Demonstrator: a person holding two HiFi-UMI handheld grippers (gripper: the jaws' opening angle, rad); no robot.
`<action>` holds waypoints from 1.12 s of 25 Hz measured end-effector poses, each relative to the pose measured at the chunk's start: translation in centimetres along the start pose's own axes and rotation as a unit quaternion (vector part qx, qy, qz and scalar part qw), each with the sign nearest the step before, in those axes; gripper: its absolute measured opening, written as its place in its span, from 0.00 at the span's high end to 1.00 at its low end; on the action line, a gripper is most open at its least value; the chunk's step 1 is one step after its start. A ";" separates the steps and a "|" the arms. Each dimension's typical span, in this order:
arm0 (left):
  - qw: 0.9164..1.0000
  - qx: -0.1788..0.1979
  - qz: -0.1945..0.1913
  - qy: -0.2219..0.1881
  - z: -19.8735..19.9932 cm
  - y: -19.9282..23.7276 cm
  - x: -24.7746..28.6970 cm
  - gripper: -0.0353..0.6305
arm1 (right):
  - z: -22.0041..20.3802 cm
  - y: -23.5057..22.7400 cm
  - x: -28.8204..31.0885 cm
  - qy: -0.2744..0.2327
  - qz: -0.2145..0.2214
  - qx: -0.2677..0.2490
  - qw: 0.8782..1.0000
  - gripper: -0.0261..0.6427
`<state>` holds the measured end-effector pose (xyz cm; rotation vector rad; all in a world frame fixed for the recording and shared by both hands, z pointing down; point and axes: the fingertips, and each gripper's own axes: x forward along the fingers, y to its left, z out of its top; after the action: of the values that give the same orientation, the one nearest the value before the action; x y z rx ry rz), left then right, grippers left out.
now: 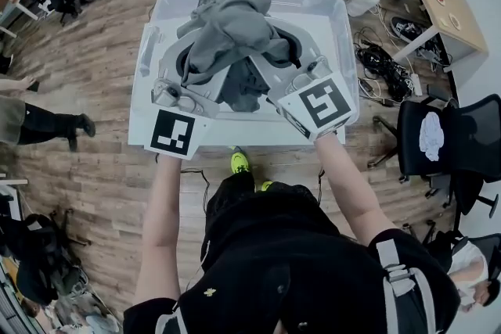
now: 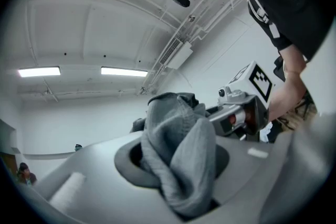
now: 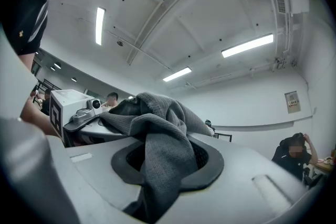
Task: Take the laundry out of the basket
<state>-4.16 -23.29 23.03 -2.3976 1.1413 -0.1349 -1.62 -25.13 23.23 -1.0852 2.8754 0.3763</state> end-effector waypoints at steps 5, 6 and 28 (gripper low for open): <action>0.999 0.042 0.016 -0.005 3.7 -1.2 -1.8 0.79 | 3.3 1.6 -2.2 -0.029 0.013 0.008 0.999 0.81; 0.999 0.049 0.021 -0.006 4.3 -1.7 -2.3 0.79 | 3.8 2.0 -2.9 -0.035 0.015 0.009 0.999 0.81; 0.996 0.060 0.070 -0.009 10.8 -9.5 -10.9 0.79 | 7.5 10.1 -12.2 -0.068 0.055 0.024 0.996 0.82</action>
<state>-1.46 -5.89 19.11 -2.2028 1.2519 -0.1304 0.60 -8.10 19.65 -0.8617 2.8155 0.3678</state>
